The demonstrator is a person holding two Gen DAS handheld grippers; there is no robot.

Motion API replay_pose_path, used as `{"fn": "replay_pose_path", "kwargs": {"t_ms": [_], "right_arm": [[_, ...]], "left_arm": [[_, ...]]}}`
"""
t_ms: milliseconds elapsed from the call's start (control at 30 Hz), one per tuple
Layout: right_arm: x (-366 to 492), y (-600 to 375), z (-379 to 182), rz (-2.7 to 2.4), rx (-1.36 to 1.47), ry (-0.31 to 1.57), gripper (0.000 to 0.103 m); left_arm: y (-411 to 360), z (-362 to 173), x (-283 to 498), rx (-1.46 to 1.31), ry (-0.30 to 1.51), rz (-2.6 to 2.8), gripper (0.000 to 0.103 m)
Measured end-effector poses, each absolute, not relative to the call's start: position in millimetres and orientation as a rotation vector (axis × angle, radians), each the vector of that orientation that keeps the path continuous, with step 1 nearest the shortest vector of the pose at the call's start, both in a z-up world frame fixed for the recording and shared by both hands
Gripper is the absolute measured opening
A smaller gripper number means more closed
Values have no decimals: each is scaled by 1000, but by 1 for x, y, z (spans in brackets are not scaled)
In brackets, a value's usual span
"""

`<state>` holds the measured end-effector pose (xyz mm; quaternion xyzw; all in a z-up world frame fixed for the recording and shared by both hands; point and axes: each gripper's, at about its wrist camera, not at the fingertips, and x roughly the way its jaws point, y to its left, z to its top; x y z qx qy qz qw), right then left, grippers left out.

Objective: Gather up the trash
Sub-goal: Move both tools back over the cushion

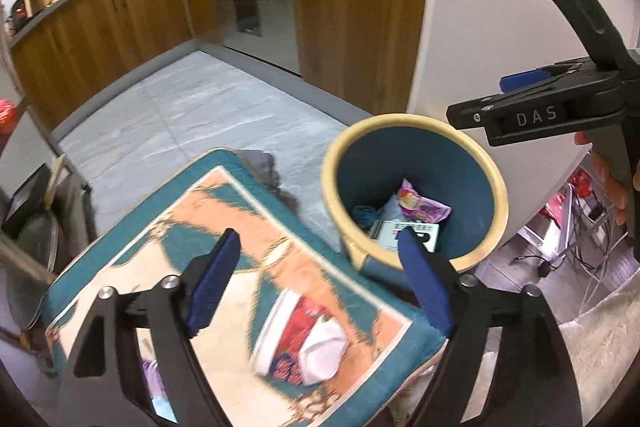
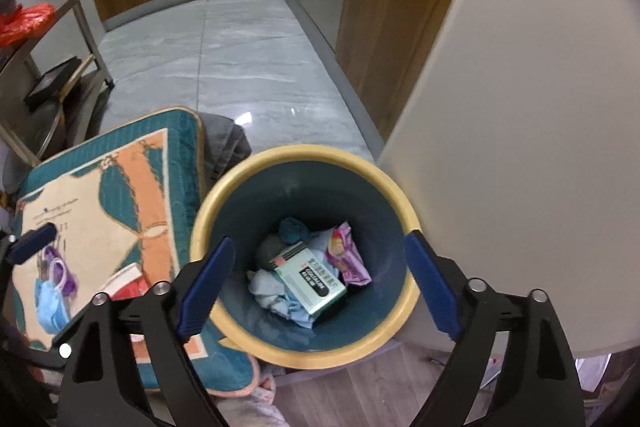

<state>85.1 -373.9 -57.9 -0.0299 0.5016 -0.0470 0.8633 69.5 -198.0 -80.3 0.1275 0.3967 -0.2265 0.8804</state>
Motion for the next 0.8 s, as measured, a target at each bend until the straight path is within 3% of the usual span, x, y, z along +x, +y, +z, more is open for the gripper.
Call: {"fn": "replay_pose_path", "kwargs": {"t_ms": [267, 800], "right_arm": [[83, -333, -46, -56, -88, 1016, 94], [70, -250, -46, 10, -52, 1023, 96]], "left_arm": [[-141, -67, 53, 225, 815, -354, 93], [-15, -67, 40, 122, 834, -87, 97]]}}
